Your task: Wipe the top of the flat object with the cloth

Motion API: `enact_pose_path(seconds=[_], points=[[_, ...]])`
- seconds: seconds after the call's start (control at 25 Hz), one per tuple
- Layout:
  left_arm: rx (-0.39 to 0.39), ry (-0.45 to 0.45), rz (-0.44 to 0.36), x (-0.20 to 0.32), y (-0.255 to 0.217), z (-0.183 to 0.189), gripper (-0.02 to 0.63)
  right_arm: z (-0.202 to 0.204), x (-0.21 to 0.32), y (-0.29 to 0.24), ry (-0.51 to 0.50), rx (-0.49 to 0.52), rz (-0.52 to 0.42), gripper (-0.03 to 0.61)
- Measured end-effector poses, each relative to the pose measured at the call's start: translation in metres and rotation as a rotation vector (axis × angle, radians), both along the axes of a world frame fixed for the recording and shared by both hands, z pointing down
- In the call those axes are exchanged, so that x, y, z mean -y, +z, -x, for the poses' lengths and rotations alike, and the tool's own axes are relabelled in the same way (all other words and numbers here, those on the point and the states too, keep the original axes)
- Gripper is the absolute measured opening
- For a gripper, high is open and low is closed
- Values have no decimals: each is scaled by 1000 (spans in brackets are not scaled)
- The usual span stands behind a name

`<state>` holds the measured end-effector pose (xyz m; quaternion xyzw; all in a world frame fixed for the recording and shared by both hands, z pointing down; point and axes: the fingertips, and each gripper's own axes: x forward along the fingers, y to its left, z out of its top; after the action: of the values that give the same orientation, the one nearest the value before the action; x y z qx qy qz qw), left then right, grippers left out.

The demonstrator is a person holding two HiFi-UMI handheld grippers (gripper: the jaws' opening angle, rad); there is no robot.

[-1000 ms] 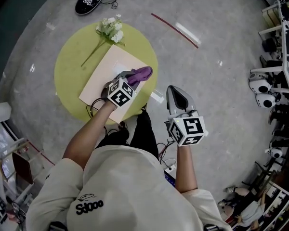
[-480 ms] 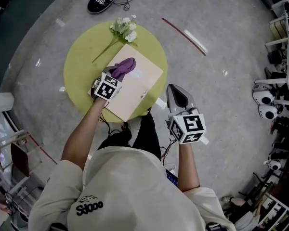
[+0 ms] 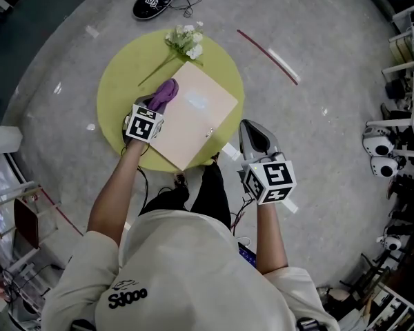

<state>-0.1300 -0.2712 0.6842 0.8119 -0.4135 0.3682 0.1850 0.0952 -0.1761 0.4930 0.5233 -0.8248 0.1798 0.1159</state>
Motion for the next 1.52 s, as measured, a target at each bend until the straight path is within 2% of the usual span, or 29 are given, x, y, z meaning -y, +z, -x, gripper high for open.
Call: enact_pose_path(seconds=[0.2, 0.36, 0.6, 0.76, 0.88, 1.04, 1.2, 1.52], points=[[-15, 78, 11, -19, -3, -31, 92, -3, -11, 1, 15, -1, 3, 8], [-42, 189, 32, -47, 0, -73, 92, -7, -21, 3, 35, 0, 5, 8], [-84, 310, 79, -94, 5, -128, 92, -15, -40, 2, 62, -7, 3, 9], [-104, 383, 103, -118, 5, -150, 92, -17, -51, 4, 79, -8, 9, 8], [-112, 405, 111, -126, 3, -156, 92, -17, -56, 4, 76, -6, 12, 8], [-117, 394, 101, -116, 6, -145, 92, -12, -55, 8, 61, -9, 13, 8], [-122, 337, 80, -99, 0, -116, 92, -2, -52, 4, 28, -5, 6, 8], [-96, 94, 72, -64, 4, -8, 92, 39, -41, 6, -68, -2, -5, 8]])
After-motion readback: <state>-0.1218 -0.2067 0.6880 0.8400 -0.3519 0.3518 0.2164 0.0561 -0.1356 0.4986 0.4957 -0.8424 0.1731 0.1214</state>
